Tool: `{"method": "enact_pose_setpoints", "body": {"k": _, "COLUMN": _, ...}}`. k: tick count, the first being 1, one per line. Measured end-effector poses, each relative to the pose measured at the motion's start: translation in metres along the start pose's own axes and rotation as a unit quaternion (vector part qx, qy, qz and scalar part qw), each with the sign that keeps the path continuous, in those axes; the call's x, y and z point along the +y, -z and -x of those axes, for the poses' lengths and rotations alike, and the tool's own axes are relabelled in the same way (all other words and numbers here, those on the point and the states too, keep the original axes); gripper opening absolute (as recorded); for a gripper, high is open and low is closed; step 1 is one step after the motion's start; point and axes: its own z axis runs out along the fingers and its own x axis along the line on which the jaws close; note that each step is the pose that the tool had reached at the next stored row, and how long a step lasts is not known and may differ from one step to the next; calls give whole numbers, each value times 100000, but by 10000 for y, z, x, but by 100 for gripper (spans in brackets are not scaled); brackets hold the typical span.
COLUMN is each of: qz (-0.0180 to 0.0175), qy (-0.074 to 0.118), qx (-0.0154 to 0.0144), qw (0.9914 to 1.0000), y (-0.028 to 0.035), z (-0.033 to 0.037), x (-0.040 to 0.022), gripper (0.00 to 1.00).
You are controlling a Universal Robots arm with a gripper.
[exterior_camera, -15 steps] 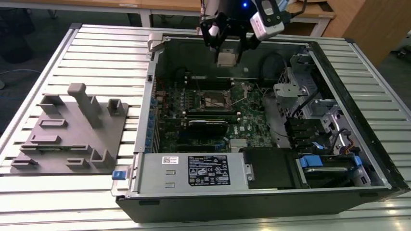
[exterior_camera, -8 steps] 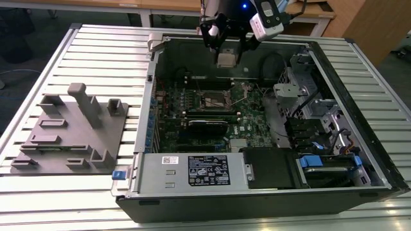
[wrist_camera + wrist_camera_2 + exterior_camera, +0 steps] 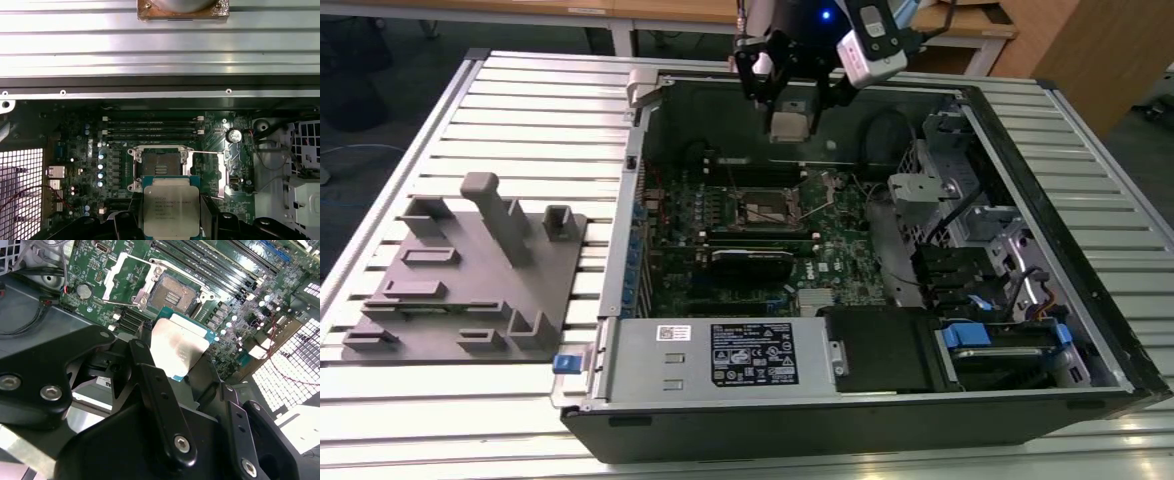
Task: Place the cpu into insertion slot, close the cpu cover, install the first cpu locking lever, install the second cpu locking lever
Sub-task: 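Place the cpu into insertion slot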
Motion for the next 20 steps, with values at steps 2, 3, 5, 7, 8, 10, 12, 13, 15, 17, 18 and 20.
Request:
{"method": "enact_pose_setpoints", "body": {"k": 2, "qz": -1, "qy": -1, "qx": 0, "qw": 100000, "y": -7, "z": -5, "x": -1, "gripper": 54}}
{"method": "enact_pose_setpoints", "body": {"k": 3, "qz": 1, "qy": 2, "qx": 1, "qw": 100000, "y": -13, "z": -8, "x": -2, "gripper": 54}}
{"method": "enact_pose_setpoints", "body": {"k": 5, "qz": -6, "qy": 3, "qx": 3, "qw": 100000, "y": -31, "z": -13, "x": -3, "gripper": 54}}
{"method": "enact_pose_setpoints", "body": {"k": 7, "qz": -5, "qy": 0, "qx": 2, "qw": 100000, "y": -47, "z": -19, "x": -5, "gripper": 54}}
{"method": "enact_pose_setpoints", "body": {"k": 8, "qz": -9, "qy": 4, "qx": 6, "qw": 100000, "y": -47, "z": -19, "x": -5, "gripper": 54}}
{"method": "enact_pose_setpoints", "body": {"k": 10, "qz": -16, "qy": 6, "qx": 9, "qw": 100000, "y": -47, "z": -19, "x": -5, "gripper": 54}}
{"method": "enact_pose_setpoints", "body": {"k": 12, "qz": -2, "qy": 2, "qx": 2, "qw": 100000, "y": -50, "z": -19, "x": -5, "gripper": 54}}
{"method": "enact_pose_setpoints", "body": {"k": 13, "qz": 11, "qy": 4, "qx": -3, "qw": 100000, "y": -56, "z": -19, "x": -5, "gripper": 54}}
{"method": "enact_pose_setpoints", "body": {"k": 15, "qz": -5, "qy": 1, "qx": 5, "qw": 100000, "y": -59, "z": -19, "x": -6, "gripper": 54}}
{"method": "enact_pose_setpoints", "body": {"k": 17, "qz": -11, "qy": 1, "qx": 8, "qw": 100000, "y": -60, "z": -19, "x": -6, "gripper": 54}}
{"method": "enact_pose_setpoints", "body": {"k": 18, "qz": -10, "qy": 1, "qx": 5, "qw": 100000, "y": -60, "z": -19, "x": -6, "gripper": 54}}
{"method": "enact_pose_setpoints", "body": {"k": 20, "qz": -10, "qy": 2, "qx": 7, "qw": 100000, "y": -60, "z": -19, "x": -6, "gripper": 54}}
